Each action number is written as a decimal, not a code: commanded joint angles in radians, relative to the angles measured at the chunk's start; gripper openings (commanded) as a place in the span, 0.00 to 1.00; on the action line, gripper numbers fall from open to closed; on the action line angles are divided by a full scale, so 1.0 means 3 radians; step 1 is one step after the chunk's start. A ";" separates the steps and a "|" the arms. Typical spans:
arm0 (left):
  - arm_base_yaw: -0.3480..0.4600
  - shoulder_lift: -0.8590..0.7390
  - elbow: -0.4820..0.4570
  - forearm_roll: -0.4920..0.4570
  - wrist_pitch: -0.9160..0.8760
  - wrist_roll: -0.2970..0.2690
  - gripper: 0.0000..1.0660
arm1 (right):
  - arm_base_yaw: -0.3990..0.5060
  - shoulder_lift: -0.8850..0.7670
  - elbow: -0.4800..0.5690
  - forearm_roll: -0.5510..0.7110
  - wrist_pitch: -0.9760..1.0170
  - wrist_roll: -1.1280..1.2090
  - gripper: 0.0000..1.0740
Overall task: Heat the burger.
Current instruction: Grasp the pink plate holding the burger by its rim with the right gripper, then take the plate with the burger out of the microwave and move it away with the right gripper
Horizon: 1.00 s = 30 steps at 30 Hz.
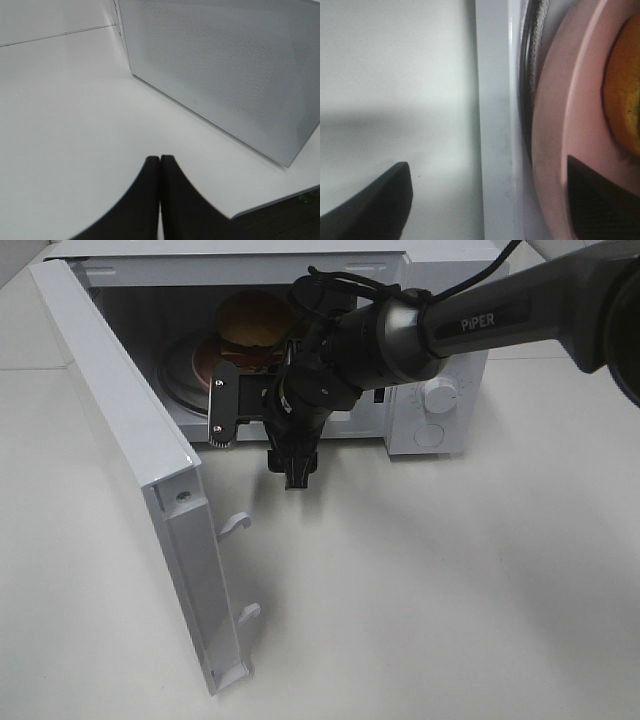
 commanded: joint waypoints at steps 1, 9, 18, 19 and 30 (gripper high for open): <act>0.0013 -0.0073 0.0007 -0.0010 -0.0043 -0.0010 0.00 | -0.0007 0.0003 -0.0007 -0.0013 -0.0007 0.0057 0.65; 0.0013 -0.0073 0.0007 -0.0010 -0.0043 -0.0010 0.00 | -0.0007 0.0003 -0.0007 -0.0013 0.0000 0.0057 0.52; 0.0013 -0.0073 0.0007 -0.0010 -0.0043 -0.0010 0.00 | -0.0007 0.0003 -0.0007 -0.0017 0.0010 0.0067 0.17; 0.0013 -0.0073 0.0007 -0.0010 -0.0043 -0.0010 0.00 | -0.0007 0.0003 -0.0007 -0.0017 0.0017 0.0103 0.09; 0.0013 -0.0073 0.0007 -0.0010 -0.0043 -0.0010 0.00 | -0.0003 0.0000 -0.0007 -0.0013 0.0030 0.0170 0.00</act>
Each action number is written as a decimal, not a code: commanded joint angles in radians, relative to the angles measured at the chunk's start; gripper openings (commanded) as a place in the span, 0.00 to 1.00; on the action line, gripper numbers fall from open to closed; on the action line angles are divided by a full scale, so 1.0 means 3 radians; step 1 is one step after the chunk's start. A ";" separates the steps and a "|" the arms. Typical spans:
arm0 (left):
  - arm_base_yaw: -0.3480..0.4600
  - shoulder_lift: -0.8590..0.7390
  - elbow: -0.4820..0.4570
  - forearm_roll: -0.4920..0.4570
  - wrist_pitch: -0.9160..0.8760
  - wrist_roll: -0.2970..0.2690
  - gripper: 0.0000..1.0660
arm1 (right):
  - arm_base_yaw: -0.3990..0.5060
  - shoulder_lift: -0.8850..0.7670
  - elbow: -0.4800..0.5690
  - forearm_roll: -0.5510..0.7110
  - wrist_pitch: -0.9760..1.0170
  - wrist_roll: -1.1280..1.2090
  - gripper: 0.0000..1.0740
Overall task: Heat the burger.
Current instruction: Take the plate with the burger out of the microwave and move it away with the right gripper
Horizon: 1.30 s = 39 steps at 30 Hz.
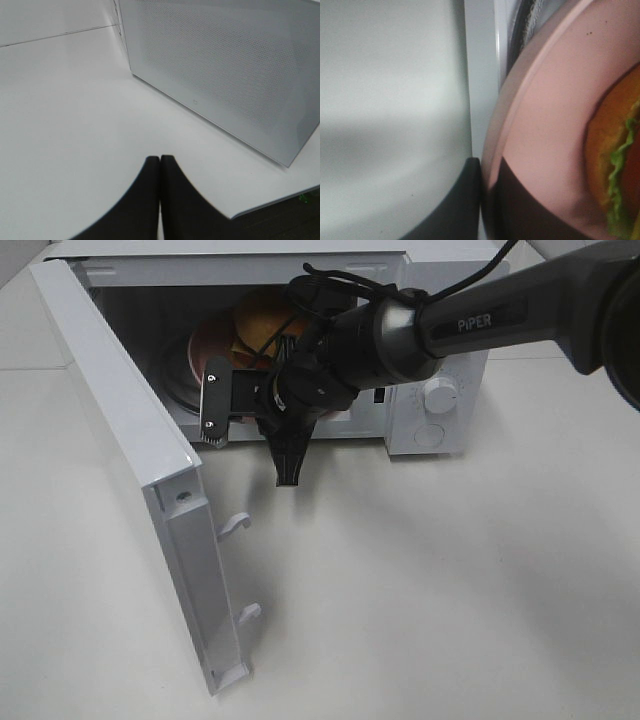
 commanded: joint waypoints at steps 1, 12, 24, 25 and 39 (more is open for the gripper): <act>0.0013 -0.0073 0.0007 -0.0010 -0.0043 -0.0010 0.00 | -0.0007 -0.0017 0.0017 0.0023 0.0137 0.0093 0.00; 0.0013 -0.0073 0.0007 -0.0010 -0.0043 -0.0010 0.00 | -0.0003 -0.0107 0.0017 0.0023 0.0247 -0.0043 0.00; 0.0013 -0.0073 0.0007 -0.0010 -0.0043 -0.0010 0.00 | -0.0003 -0.0330 0.0033 0.0340 0.0293 -0.0633 0.00; 0.0013 -0.0073 0.0007 -0.0010 -0.0043 -0.0010 0.00 | -0.0003 -0.0340 0.0033 0.0377 0.0303 -0.0673 0.00; 0.0013 -0.0073 0.0007 -0.0010 -0.0043 -0.0010 0.00 | -0.0003 -0.0563 0.0077 0.0840 0.0380 -0.1453 0.00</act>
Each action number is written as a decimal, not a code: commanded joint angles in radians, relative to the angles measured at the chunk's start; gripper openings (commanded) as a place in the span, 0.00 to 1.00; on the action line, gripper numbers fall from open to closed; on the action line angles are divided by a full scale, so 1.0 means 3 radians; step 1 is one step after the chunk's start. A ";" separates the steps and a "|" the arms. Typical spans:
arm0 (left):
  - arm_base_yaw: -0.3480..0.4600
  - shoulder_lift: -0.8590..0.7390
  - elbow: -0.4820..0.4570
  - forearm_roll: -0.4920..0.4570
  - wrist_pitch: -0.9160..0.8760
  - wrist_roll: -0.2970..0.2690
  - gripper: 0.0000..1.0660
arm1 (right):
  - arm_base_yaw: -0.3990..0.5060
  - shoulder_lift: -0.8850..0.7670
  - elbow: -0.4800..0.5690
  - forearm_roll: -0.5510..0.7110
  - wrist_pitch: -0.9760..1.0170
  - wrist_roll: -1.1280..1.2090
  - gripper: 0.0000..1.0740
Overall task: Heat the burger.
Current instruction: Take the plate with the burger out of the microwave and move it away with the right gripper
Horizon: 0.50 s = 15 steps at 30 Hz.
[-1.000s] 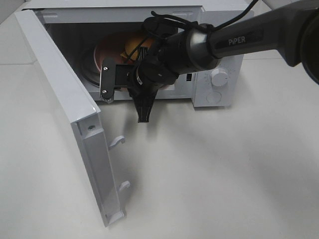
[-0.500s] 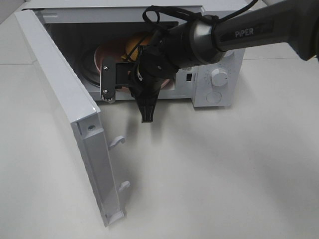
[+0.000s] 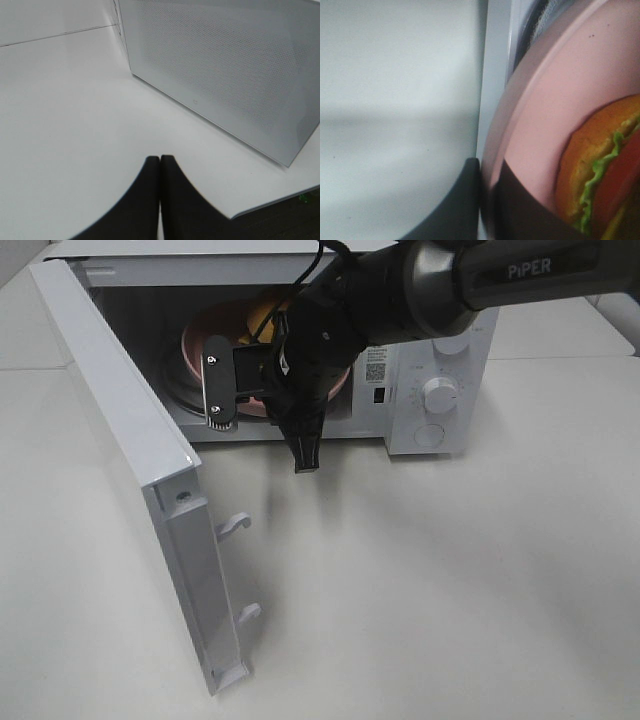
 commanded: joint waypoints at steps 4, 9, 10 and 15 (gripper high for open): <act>0.0013 -0.0073 0.0007 -0.0010 -0.0043 -0.0010 0.00 | -0.0030 -0.0277 0.0213 0.0150 -0.0130 -0.0583 0.00; 0.0013 -0.0073 0.0007 -0.0010 -0.0043 -0.0010 0.00 | -0.0030 -0.0453 0.0493 0.0150 -0.0263 -0.0790 0.00; 0.0013 -0.0073 0.0007 -0.0010 -0.0043 -0.0010 0.00 | -0.0030 -0.0453 0.0493 0.0150 -0.0263 -0.0790 0.00; 0.0013 -0.0073 0.0007 -0.0010 -0.0043 -0.0010 0.00 | -0.0030 -0.0717 0.0857 0.0143 -0.0430 -0.1090 0.00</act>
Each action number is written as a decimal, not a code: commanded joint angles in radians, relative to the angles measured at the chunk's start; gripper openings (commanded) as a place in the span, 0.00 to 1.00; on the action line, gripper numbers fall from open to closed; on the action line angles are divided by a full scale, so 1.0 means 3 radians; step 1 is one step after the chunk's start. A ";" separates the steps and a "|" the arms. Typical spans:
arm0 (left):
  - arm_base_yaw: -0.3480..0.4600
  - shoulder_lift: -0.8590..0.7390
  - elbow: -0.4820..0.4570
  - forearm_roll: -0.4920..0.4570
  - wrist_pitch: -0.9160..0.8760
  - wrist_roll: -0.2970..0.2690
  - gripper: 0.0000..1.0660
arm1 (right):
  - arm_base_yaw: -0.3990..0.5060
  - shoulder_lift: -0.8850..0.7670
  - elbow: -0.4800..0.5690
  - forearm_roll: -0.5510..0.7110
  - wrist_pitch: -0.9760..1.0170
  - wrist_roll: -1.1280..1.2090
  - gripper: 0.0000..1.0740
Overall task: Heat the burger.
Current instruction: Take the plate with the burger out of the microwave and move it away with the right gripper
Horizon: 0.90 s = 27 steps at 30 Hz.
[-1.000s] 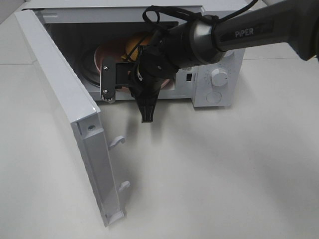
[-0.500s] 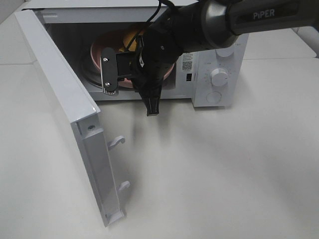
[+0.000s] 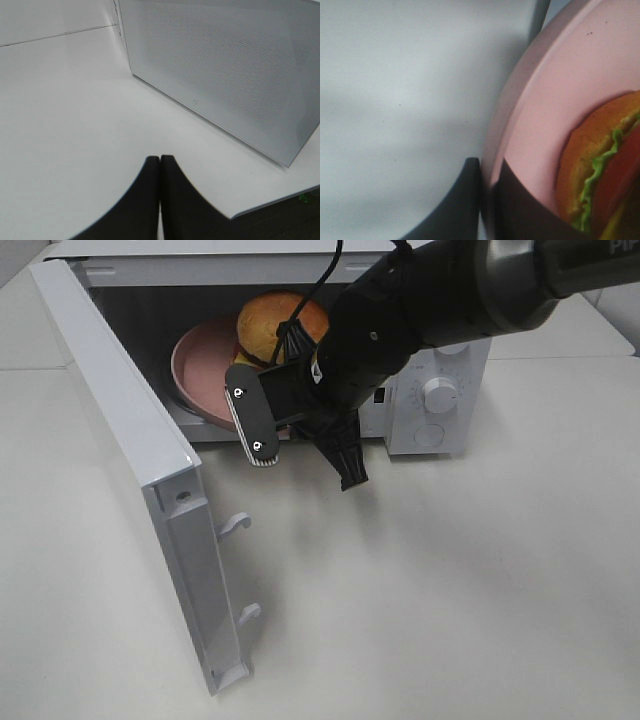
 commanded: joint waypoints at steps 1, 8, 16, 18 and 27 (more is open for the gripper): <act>0.0013 -0.0073 0.0007 -0.0010 -0.0043 -0.0010 0.00 | -0.0003 -0.0190 0.0107 -0.0057 -0.0243 -0.0167 0.00; 0.0013 -0.0073 0.0007 -0.0010 -0.0043 -0.0010 0.00 | -0.0003 -0.0477 0.0653 -0.0057 -0.0617 -0.0483 0.00; 0.0013 -0.0073 0.0007 -0.0010 -0.0043 -0.0010 0.00 | -0.0003 -0.0643 0.0957 -0.0057 -0.0643 -0.0537 0.00; 0.0013 -0.0073 0.0007 -0.0010 -0.0043 -0.0010 0.00 | -0.0003 -0.0763 0.1163 -0.0063 -0.0643 -0.0543 0.00; 0.0013 -0.0073 0.0007 -0.0010 -0.0043 -0.0010 0.00 | -0.0003 -0.0997 0.1517 -0.0143 -0.0747 -0.0543 0.00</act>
